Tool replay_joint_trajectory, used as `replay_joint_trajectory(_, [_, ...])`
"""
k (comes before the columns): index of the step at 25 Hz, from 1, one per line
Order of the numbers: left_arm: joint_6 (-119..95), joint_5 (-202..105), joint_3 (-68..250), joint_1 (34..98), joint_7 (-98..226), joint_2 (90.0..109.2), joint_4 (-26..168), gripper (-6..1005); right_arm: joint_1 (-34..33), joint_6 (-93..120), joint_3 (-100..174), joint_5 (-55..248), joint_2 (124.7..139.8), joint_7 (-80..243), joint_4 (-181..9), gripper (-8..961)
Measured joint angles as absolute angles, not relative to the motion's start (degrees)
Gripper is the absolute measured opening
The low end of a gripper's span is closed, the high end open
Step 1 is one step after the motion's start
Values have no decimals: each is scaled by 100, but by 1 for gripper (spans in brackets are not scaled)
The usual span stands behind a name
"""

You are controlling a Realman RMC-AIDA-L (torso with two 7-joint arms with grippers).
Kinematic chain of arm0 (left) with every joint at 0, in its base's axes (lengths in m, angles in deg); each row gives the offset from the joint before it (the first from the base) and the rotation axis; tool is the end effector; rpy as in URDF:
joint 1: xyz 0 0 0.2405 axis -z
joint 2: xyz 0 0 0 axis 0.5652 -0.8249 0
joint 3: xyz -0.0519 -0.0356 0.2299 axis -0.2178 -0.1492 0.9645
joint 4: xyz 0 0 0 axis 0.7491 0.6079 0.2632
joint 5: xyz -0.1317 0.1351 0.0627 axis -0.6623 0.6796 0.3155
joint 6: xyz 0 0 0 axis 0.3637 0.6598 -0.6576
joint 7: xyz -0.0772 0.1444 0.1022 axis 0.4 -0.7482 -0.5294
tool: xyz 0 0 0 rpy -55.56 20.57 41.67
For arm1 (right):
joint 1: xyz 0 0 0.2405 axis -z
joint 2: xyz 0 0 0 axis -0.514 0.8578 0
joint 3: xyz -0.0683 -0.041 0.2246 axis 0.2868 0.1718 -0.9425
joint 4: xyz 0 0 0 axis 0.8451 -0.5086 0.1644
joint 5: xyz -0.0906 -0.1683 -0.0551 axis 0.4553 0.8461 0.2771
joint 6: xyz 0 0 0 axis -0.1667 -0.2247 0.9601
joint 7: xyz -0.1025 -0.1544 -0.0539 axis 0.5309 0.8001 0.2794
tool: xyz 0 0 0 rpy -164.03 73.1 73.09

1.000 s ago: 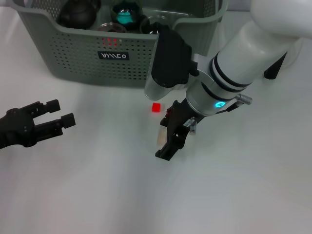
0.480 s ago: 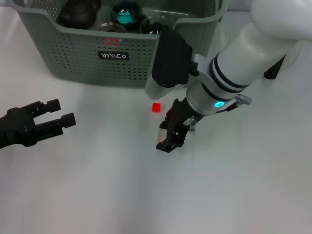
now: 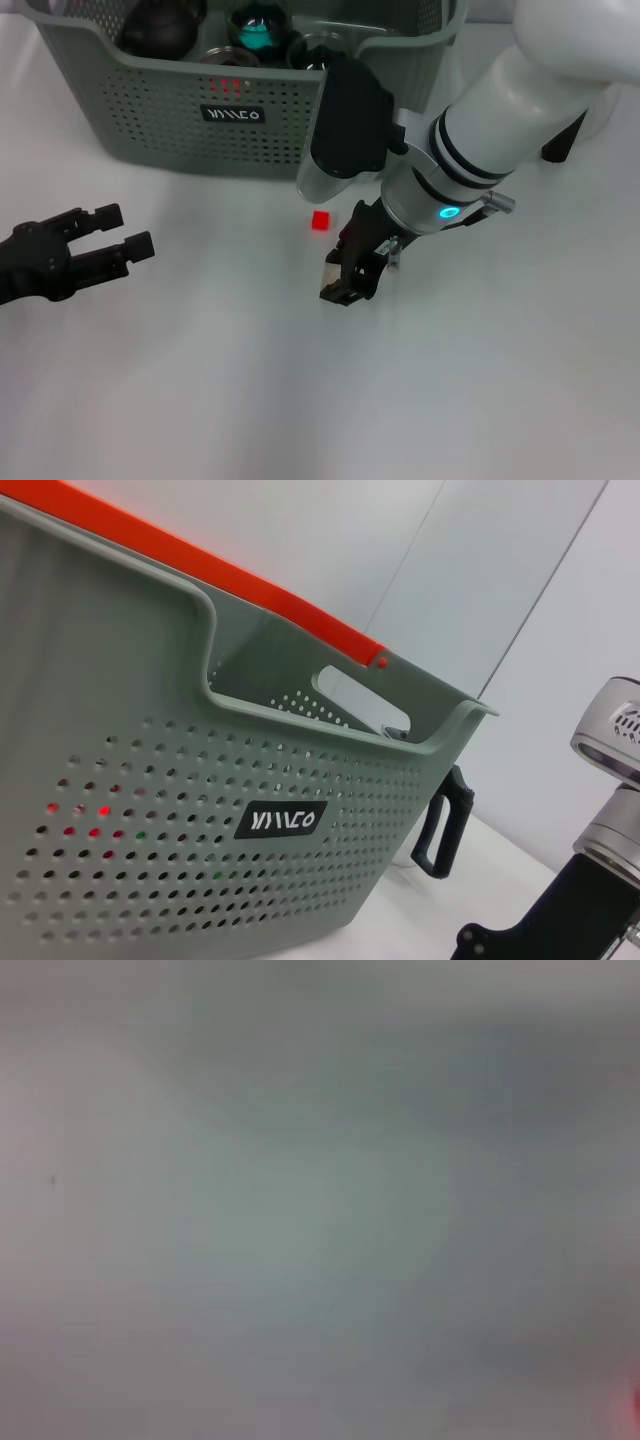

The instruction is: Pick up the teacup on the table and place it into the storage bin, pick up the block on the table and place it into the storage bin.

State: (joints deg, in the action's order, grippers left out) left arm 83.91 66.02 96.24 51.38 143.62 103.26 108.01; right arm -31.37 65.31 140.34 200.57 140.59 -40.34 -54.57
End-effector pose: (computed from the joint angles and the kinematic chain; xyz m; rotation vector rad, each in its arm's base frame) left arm -0.3052 0.2505 0.0189 -2.3788 -1.0336 -0.8790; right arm 0.1295 0.3390 -0.1803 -3.0380 0.1863 -0.5903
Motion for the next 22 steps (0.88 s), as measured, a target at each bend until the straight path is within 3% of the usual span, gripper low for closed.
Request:
replay_joint_trajectory(6, [8391, 6596, 9624, 5145, 14363, 10326, 10801, 825, -3137, 6556, 13975, 20045, 14054, -4034, -5434, 429])
replay_joint_trajectory(10, [8391, 6585, 9624, 5147, 14363, 10325, 10801, 825, -2933, 6682, 13570, 20015, 14001, -3969, -5165, 429])
replay_joint_trajectory(22, [8383, 6572, 9616, 5132, 14363, 10311, 10801, 825, -862, 9054, 10129, 18676, 13960, -2237, -2808, 428])
